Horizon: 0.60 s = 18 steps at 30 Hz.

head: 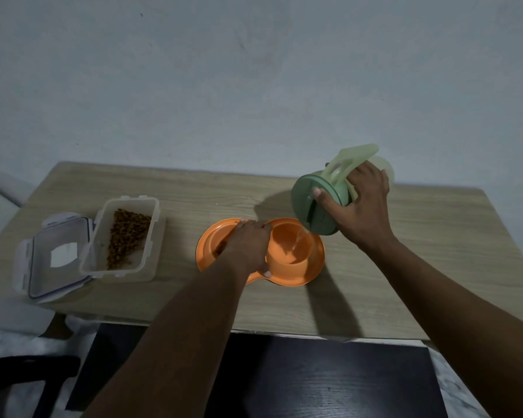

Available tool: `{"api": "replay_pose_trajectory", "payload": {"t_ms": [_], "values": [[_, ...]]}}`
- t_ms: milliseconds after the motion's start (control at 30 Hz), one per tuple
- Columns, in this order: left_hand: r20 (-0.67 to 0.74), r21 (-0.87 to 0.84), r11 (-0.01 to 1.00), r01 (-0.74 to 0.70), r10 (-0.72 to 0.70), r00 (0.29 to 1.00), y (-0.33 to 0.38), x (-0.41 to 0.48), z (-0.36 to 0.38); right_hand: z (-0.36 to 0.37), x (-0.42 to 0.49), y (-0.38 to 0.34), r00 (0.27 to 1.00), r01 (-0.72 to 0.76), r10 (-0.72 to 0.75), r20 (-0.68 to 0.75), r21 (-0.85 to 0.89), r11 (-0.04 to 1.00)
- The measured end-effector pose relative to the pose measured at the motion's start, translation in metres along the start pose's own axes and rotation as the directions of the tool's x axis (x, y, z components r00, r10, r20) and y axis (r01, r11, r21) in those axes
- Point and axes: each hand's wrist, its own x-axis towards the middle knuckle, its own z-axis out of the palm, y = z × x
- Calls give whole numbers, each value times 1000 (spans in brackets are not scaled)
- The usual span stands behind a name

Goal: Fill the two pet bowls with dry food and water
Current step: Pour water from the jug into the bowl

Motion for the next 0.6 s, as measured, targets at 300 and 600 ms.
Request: {"api": "replay_pose_trajectory", "payload": {"t_ms": [300, 600], "values": [[-7, 5, 1000, -2, 2, 1000, -2, 2, 3, -15, 12, -9, 998, 52, -52, -24, -1, 999], [-6, 19, 1000, -2, 2, 1000, -1, 3, 1, -28, 23, -18, 993, 93, -92, -71, 14, 996]]}}
